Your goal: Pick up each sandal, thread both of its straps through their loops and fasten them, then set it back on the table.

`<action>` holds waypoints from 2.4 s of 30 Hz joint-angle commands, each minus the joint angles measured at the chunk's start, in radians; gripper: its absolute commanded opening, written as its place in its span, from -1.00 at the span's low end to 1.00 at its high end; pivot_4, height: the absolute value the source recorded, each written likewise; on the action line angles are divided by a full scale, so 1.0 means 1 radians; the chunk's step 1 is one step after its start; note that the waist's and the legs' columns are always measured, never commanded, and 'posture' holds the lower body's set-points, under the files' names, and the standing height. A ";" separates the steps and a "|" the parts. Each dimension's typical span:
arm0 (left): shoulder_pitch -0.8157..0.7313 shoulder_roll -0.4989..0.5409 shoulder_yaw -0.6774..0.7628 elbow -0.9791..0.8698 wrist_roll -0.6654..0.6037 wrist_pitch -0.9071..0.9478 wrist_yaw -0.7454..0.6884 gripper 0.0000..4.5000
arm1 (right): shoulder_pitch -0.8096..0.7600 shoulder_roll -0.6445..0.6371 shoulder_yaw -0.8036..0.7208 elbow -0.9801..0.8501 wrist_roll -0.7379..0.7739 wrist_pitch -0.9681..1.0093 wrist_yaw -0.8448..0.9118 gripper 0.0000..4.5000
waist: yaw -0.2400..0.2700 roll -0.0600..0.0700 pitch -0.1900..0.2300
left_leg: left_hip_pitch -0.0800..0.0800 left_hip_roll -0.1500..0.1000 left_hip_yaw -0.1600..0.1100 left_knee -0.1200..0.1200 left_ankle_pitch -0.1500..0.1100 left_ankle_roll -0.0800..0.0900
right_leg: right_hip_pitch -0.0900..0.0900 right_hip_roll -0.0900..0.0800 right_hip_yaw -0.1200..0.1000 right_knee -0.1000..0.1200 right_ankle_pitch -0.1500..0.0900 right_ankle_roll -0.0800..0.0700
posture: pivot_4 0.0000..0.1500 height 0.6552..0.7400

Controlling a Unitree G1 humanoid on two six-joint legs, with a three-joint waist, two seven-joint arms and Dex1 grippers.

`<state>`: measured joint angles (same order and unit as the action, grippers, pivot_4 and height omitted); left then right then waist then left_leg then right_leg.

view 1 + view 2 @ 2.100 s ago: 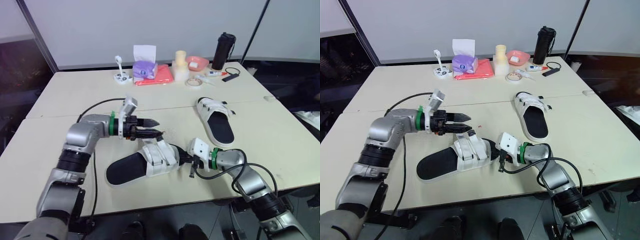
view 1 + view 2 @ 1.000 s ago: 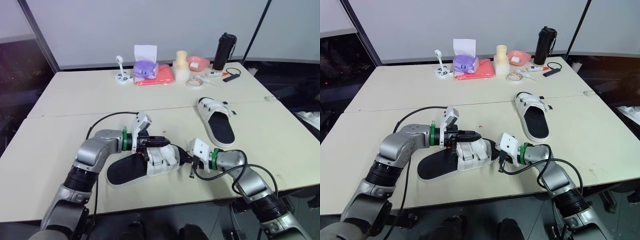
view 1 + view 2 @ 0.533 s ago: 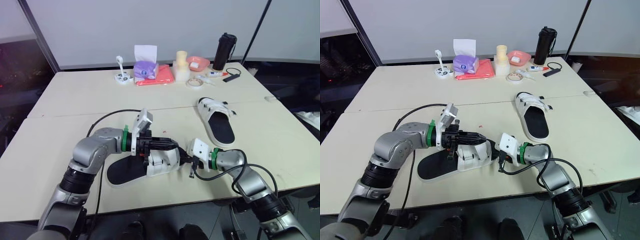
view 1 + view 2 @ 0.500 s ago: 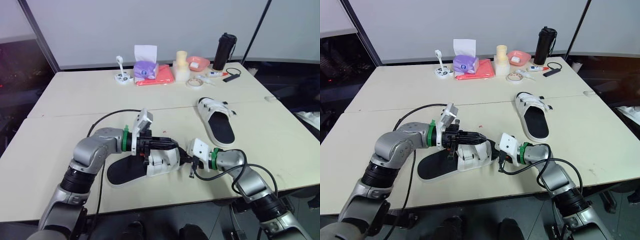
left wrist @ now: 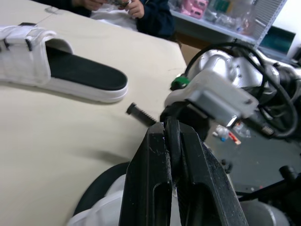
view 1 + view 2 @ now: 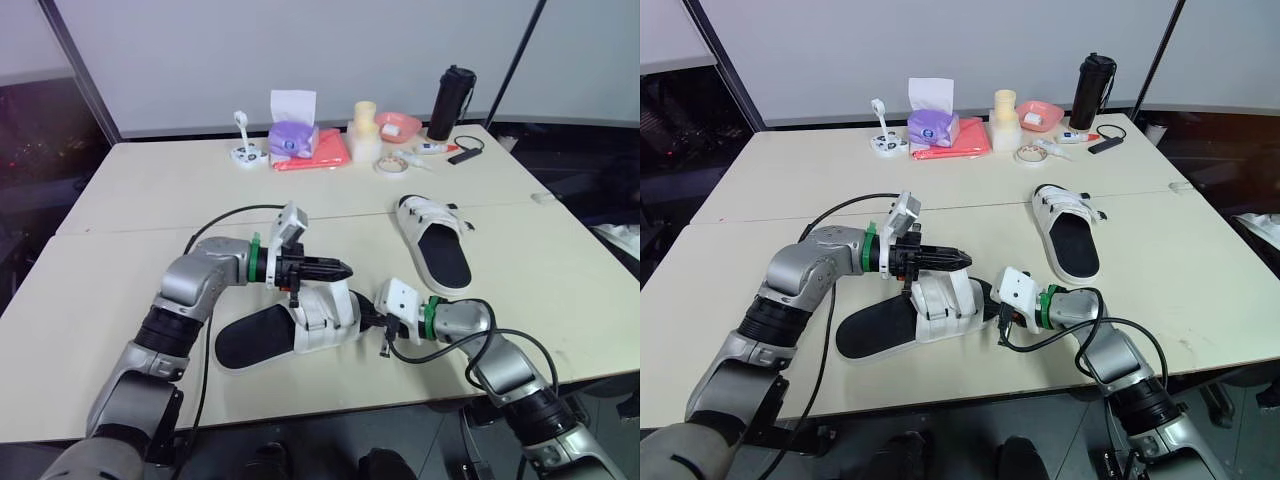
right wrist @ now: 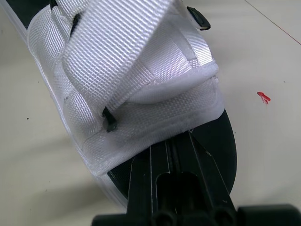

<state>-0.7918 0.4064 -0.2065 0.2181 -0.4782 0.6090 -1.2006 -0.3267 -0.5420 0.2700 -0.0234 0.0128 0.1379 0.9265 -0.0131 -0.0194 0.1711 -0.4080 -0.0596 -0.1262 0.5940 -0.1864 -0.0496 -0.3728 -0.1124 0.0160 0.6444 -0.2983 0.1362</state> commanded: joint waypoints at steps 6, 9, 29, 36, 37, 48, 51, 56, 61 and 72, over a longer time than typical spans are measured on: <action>-0.120 -0.049 0.037 0.218 0.079 -0.155 -0.009 -0.99 | 0.056 -0.016 0.078 0.022 -0.039 0.034 0.042 -1.00 | -0.001 0.000 0.000 | 0.000 -0.001 0.000 0.000 0.000 0.000 | 0.000 0.000 0.000 0.000 0.000 0.000 | 1.00 1.00; -0.133 -0.062 0.039 0.277 0.099 -0.190 -0.013 -0.99 | 0.060 -0.017 0.077 0.017 -0.040 0.036 0.042 -1.00 | 0.000 0.000 0.000 | 0.000 -0.001 0.000 0.000 0.000 0.000 | 0.000 0.000 0.000 0.000 0.000 0.001 | 1.00 1.00; -0.088 -0.062 0.033 0.425 0.184 -0.228 -0.003 0.09 | 0.067 -0.021 0.079 -0.001 -0.045 0.049 0.038 -1.00 | -0.003 0.000 0.000 | 0.000 -0.001 0.000 0.000 0.000 0.000 | 0.000 0.000 0.000 0.000 0.000 0.001 | 1.00 1.00; -0.075 -0.068 0.015 0.486 0.283 -0.338 0.047 0.99 | 0.071 -0.020 0.080 -0.004 -0.045 0.052 0.036 -1.00 | -0.001 0.000 0.000 | 0.000 -0.001 0.000 0.000 0.000 0.000 | 0.000 0.000 -0.001 0.000 0.000 0.001 | 1.00 1.00; -0.081 -0.076 0.020 0.501 0.293 -0.352 0.072 0.99 | 0.070 -0.019 0.080 -0.004 -0.045 0.053 0.035 -1.00 | -0.001 0.000 0.000 | 0.000 -0.001 0.000 0.000 0.000 0.000 | 0.000 0.000 -0.001 0.000 0.000 0.001 | 1.00 1.00; -0.139 -0.112 0.046 0.644 0.380 -0.465 0.225 0.99 | 0.070 -0.014 0.080 -0.005 -0.046 0.056 0.029 -1.00 | -0.002 -0.001 -0.001 | 0.000 -0.001 0.000 0.000 0.000 0.000 | 0.000 0.000 -0.001 0.001 0.000 0.001 | 1.00 1.00; -0.155 -0.105 0.066 0.651 0.374 -0.481 0.227 0.99 | 0.069 -0.014 0.081 -0.005 -0.046 0.057 0.029 -1.00 | -0.002 -0.001 0.000 | 0.000 -0.001 0.000 0.000 0.000 0.000 | 0.000 0.000 -0.001 0.001 0.000 0.001 | 1.00 1.00; -0.133 -0.050 0.124 0.515 0.316 -0.434 0.158 0.99 | 0.071 -0.016 0.073 -0.031 -0.042 0.067 0.025 -1.00 | -0.004 -0.001 0.000 | 0.000 -0.001 0.000 0.000 0.000 0.000 | 0.000 0.000 -0.001 0.001 0.000 0.002 | 1.00 1.00; 0.015 0.045 0.124 0.265 0.291 -0.456 0.077 0.99 | 0.093 -0.032 0.036 -0.119 -0.013 0.118 0.018 -1.00 | -0.005 0.000 -0.001 | 0.000 -0.001 0.000 -0.001 0.000 0.000 | -0.001 0.000 0.000 0.000 -0.001 0.002 | 1.00 1.00; 0.296 0.214 0.140 -0.096 0.276 -0.619 0.007 0.99 | 0.193 -0.125 -0.160 -0.464 0.175 0.414 -0.004 -1.00 | 0.007 0.000 0.001 | -0.002 0.001 -0.004 -0.001 0.000 0.000 | -0.001 -0.004 0.000 -0.001 -0.002 -0.001 | 1.00 1.00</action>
<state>-0.4953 0.6055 -0.0813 0.1575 -0.2106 0.0620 -1.1942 -0.1311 -0.6526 0.1515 -0.4212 0.1444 0.5166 0.9224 -0.0059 -0.0190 0.1725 -0.4104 -0.0584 -0.1304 0.5929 -0.1866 -0.0500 -0.3743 -0.1163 0.0160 0.6431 -0.3007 0.1342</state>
